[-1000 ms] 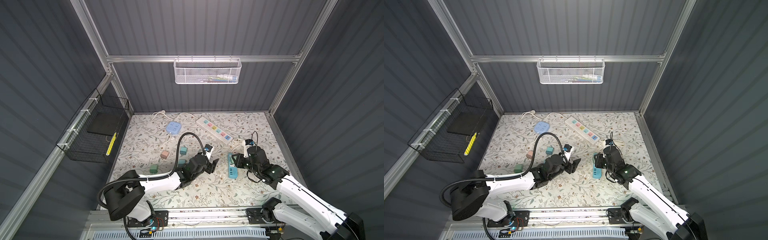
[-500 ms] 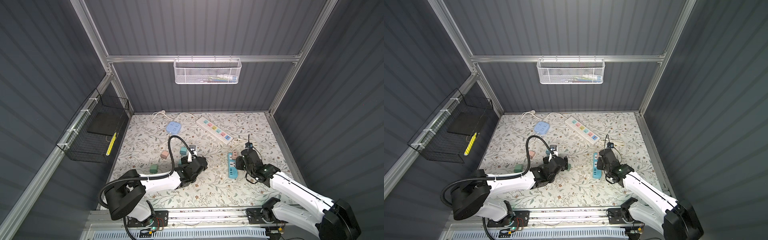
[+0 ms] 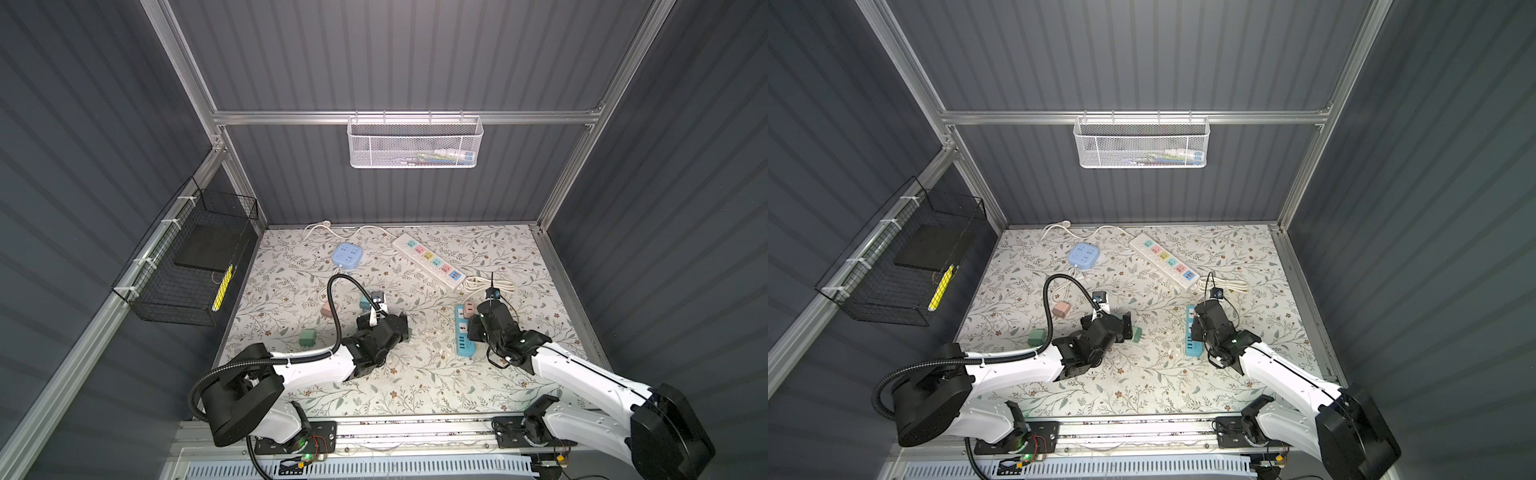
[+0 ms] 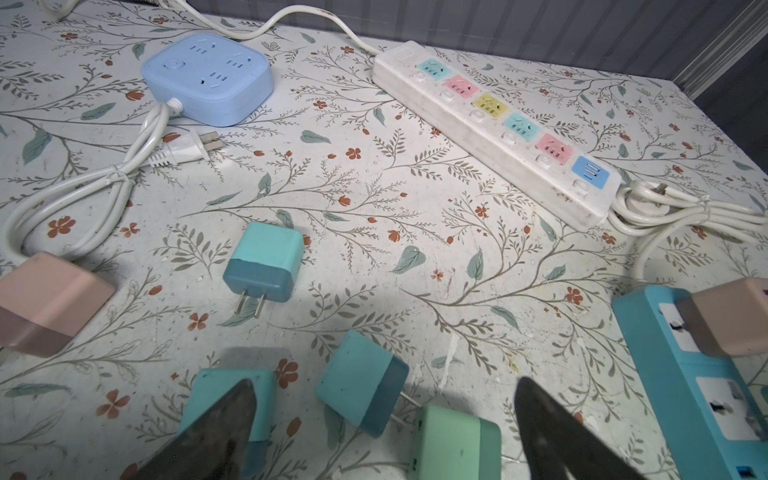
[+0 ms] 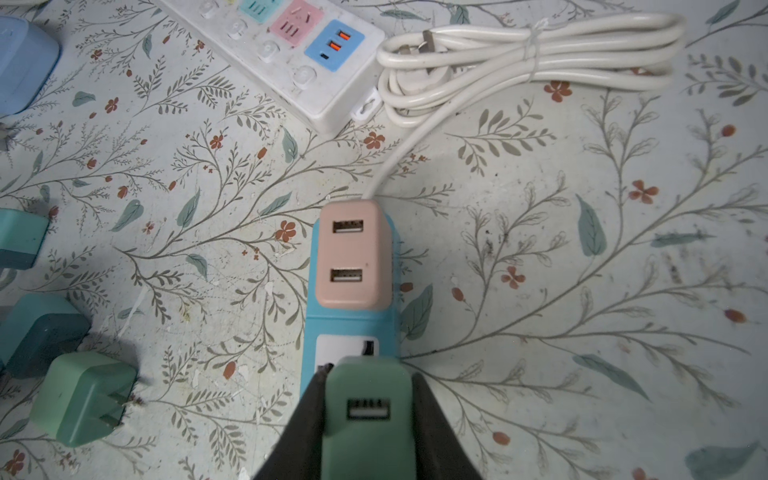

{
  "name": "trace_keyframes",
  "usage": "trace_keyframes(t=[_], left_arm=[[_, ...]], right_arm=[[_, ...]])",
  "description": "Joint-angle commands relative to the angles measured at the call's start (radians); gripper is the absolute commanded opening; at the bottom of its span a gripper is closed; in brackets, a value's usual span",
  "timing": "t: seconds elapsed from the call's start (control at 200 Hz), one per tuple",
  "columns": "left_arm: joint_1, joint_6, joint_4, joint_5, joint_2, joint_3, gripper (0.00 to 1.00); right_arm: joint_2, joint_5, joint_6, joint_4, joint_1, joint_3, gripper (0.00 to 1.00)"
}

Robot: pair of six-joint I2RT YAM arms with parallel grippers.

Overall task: Insert the plug
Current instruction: 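Open and withdraw the left gripper while the right carries the adapter over the teal strip, then lower the mint-green adapter with the right gripper onto the teal strip's free socket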

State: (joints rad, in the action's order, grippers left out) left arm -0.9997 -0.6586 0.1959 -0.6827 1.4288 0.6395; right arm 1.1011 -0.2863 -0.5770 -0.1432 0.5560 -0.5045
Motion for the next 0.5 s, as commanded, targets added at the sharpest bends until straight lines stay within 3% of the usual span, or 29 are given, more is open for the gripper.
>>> trace_keyframes(t=[0.0,0.305,0.49], left_arm=[[0.005,0.015,0.06,0.02,-0.024,-0.031,0.97],[0.006,0.036,0.092,0.034,-0.039,-0.046,0.97],[0.008,0.034,0.12,0.052,-0.032,-0.05,0.97]], right_arm=[[0.041,-0.066,-0.01,0.016,0.012,0.006,0.23],[-0.04,-0.044,-0.019,-0.014,0.036,-0.014,0.23],[-0.047,-0.039,0.043,0.002,0.036,-0.032,0.23]])
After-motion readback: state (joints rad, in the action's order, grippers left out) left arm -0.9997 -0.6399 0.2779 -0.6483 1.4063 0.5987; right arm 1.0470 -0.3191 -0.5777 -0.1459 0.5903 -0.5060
